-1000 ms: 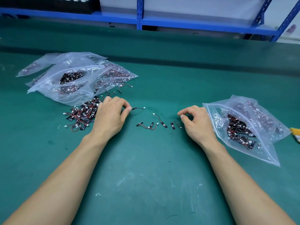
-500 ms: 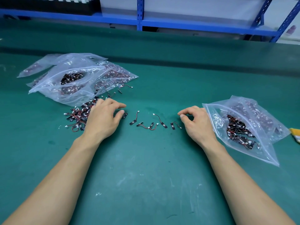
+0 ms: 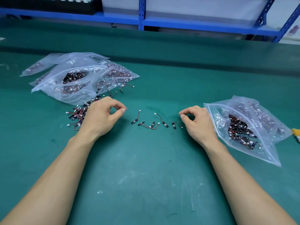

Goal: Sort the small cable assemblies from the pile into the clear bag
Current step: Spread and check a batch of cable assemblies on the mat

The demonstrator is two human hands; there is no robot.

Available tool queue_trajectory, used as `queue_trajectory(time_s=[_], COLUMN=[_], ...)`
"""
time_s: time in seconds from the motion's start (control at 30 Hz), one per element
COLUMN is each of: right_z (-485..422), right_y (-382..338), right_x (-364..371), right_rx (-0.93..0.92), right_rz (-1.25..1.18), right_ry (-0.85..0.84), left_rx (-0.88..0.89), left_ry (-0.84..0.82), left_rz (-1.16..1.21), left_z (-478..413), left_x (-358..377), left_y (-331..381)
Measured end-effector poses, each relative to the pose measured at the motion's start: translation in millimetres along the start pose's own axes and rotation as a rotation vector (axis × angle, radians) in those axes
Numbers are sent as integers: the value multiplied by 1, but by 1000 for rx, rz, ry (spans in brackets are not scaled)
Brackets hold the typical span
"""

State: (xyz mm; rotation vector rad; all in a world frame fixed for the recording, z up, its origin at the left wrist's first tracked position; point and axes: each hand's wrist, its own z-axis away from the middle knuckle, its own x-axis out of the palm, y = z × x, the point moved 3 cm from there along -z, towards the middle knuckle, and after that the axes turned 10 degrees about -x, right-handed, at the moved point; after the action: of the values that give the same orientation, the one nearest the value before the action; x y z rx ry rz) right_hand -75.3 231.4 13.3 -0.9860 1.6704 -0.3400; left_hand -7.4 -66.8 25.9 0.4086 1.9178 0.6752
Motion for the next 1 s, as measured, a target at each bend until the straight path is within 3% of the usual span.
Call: queue_trajectory(time_s=[0.17,0.27,0.37,0.63,0.8,1.0], right_z=[0,0,0,0,0,0], right_y=[1,1,2,3,3,4], right_x=[0,0,1,2,2,2], right_rx=[1,1,2,4,-6,-13], right_rz=[3,11,17,4,14,19], right_ry=[-1,-3,-8,-10,-6,-12], left_rx=[208,196,174,-58,-150,-87], left_ry=[-309,-404,-360,18,-32,-28], left_rz=[50,44,45,-171,-485,-513], left_z=[21,27,25,6,-3,-13], left_x=[3,5,3,-4,1,1], left_y=[23,25,21,-10,-23,-21])
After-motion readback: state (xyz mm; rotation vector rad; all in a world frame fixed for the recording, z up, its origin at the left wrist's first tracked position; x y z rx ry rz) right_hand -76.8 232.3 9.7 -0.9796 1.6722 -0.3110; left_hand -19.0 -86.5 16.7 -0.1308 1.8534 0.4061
